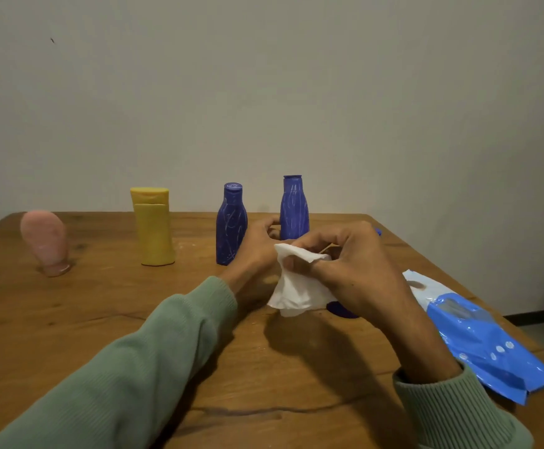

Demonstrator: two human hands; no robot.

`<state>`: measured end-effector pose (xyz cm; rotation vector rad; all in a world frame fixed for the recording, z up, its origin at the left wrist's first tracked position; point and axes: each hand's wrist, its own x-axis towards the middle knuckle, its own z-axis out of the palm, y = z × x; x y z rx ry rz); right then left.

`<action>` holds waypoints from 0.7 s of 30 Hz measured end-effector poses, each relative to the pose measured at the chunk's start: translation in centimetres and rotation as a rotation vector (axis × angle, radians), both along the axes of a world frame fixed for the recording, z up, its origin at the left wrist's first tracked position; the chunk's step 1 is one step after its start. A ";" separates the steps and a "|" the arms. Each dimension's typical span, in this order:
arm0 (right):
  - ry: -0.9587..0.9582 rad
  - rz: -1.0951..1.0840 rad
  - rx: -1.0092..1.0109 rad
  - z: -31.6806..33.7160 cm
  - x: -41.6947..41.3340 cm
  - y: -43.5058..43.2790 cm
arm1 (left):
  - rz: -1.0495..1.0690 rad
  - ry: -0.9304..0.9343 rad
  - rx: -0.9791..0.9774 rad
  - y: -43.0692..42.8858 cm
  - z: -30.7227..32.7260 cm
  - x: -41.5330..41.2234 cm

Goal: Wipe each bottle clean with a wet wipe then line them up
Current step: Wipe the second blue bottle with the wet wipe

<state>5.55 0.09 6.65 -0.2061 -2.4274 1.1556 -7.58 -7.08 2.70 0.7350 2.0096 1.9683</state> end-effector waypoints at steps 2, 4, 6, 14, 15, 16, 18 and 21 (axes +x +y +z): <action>0.046 0.001 -0.020 0.5 0.9 0.0 | -0.015 -0.001 0.008 -0.9 0.6 0.4; 0.094 0.011 -0.045 1.0 2.0 -0.2 | -0.049 -0.039 0.056 -2.1 1.2 1.0; 0.155 0.025 -0.064 1.4 3.1 -0.3 | -0.098 -0.102 0.144 -3.6 2.0 2.3; 0.311 -0.017 -0.008 1.3 5.3 -2.9 | -0.172 -0.268 0.350 -9.4 2.2 8.3; 0.322 -0.003 -0.013 1.2 5.5 -3.5 | -0.177 -0.284 0.380 -10.0 2.0 8.8; 0.339 0.006 -0.019 1.1 5.6 -4.0 | -0.179 -0.299 0.412 -10.7 1.9 9.4; 0.385 -0.001 -0.015 1.0 5.8 -4.9 | -0.189 -0.340 0.475 -11.8 1.7 10.2; 0.413 -0.029 0.023 0.6 6.0 -5.9 | -0.204 -0.395 0.518 -13.6 1.0 10.9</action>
